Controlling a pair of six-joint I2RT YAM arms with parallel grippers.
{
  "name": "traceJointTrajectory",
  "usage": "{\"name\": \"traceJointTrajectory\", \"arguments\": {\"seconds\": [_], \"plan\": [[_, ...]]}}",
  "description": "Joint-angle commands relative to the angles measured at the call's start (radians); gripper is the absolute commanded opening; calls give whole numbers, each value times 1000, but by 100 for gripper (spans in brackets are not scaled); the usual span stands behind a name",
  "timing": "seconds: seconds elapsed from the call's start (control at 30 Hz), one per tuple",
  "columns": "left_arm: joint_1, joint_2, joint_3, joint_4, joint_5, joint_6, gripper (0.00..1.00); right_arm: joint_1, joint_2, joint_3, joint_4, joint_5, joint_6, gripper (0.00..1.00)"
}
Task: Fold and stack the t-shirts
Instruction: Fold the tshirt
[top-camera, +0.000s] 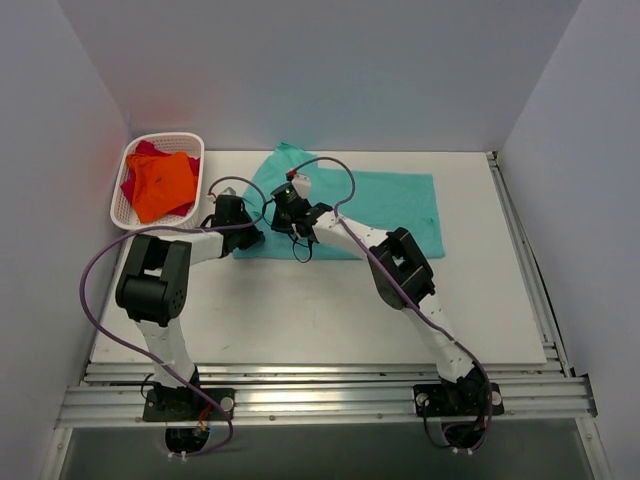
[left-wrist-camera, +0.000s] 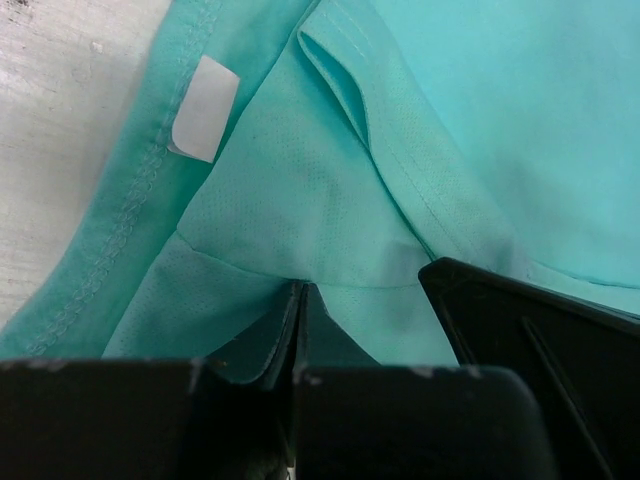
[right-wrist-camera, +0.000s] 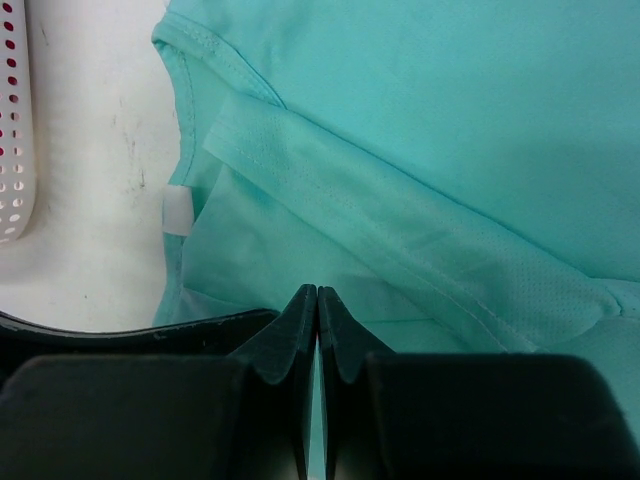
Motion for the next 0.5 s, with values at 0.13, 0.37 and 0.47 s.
{"name": "traceJointTrajectory", "arguments": {"seconds": [0.13, 0.37, 0.47], "plan": [[2, 39, 14, 31, -21, 6, 2, -18, 36, 50, -26, -14, 7, 0], [12, 50, 14, 31, -15, 8, 2, -21, 70, 70, -28, -28, 13, 0], [15, 42, 7, 33, -16, 8, 2, -25, 79, 73, -26, -29, 15, 0]]}}
